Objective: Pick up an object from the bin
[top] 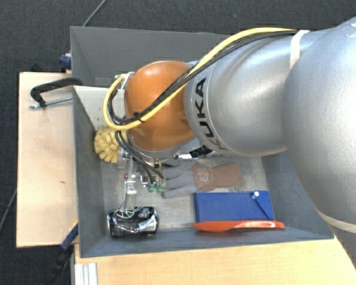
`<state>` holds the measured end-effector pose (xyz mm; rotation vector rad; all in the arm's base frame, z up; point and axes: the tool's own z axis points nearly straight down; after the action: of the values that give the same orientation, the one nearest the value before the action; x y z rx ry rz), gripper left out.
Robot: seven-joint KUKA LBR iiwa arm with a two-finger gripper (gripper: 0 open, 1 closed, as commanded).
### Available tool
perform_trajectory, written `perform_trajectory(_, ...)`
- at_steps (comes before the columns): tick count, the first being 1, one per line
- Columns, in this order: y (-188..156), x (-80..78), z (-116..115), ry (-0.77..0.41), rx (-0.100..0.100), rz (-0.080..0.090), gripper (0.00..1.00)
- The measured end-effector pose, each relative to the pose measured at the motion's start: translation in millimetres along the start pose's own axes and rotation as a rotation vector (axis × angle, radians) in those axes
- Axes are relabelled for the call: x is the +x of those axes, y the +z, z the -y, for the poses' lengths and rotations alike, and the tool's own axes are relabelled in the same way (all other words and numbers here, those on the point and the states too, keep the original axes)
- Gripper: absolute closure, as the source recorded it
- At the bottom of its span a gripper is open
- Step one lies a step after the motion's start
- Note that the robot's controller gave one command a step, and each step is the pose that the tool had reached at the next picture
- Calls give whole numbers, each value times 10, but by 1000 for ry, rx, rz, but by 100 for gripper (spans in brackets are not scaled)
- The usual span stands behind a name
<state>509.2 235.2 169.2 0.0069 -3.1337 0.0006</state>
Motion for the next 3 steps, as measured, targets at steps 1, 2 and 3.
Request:
perform_trajectory(1, -46, -24, 14, 3, -2, 8, 0)
perform_trajectory(2, 271, -804, 457, -55, -3, 10, 0)
perform_trajectory(3, 259, -853, 210, -28, -5, 13, 0)
